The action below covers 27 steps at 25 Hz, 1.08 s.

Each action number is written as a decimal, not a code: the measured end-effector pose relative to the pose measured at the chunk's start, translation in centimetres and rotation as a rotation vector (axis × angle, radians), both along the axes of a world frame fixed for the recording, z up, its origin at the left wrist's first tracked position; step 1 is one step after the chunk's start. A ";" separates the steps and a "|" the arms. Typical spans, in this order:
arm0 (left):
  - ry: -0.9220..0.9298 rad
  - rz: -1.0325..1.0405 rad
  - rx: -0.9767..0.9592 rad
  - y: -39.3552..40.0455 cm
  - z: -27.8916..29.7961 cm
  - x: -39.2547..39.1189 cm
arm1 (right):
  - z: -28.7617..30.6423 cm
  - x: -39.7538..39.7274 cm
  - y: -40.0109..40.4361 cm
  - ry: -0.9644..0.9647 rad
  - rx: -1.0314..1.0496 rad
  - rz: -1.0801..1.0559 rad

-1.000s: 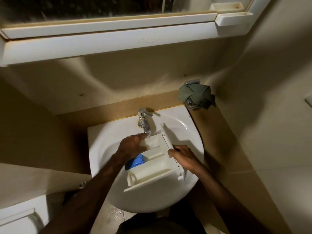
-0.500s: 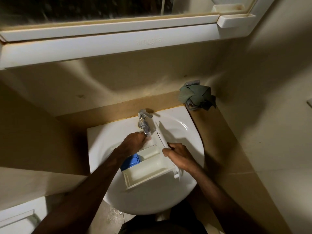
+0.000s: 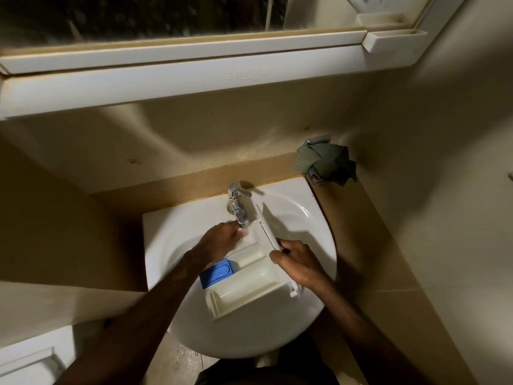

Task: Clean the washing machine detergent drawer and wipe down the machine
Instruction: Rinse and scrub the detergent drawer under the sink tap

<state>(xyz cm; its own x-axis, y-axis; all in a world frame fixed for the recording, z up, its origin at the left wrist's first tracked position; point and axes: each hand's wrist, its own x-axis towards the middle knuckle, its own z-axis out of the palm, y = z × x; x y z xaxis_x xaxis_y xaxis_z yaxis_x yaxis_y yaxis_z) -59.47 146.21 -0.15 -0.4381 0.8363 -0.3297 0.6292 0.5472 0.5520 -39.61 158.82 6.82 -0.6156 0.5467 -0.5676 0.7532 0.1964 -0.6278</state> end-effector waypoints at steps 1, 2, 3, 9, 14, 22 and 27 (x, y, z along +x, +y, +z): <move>0.058 0.009 -0.004 -0.1 0.2 -0.1 | -0.1 0.2 0.1 0.008 -0.006 -0.014; 0.150 0.020 -0.015 -0.2 0.1 -0.1 | -0.2 0.3 0.2 0.021 -0.015 -0.032; 0.222 0.053 -0.038 0.0 0.2 0.1 | -0.3 0.5 0.3 0.030 -0.017 -0.043; 0.082 0.177 -0.143 2.2 -0.2 0.4 | -0.1 1.3 0.3 0.024 0.040 -0.025; 0.125 0.121 -0.192 0.4 0.3 -1.5 | -0.1 1.6 0.5 0.062 0.025 -0.047; 0.300 0.281 -0.360 2.2 1.2 0.4 | -0.6 1.7 -0.8 0.082 0.019 -0.118; 0.270 0.151 -0.243 1.3 0.7 -0.6 | -0.9 1.8 -1.2 0.089 0.002 -0.105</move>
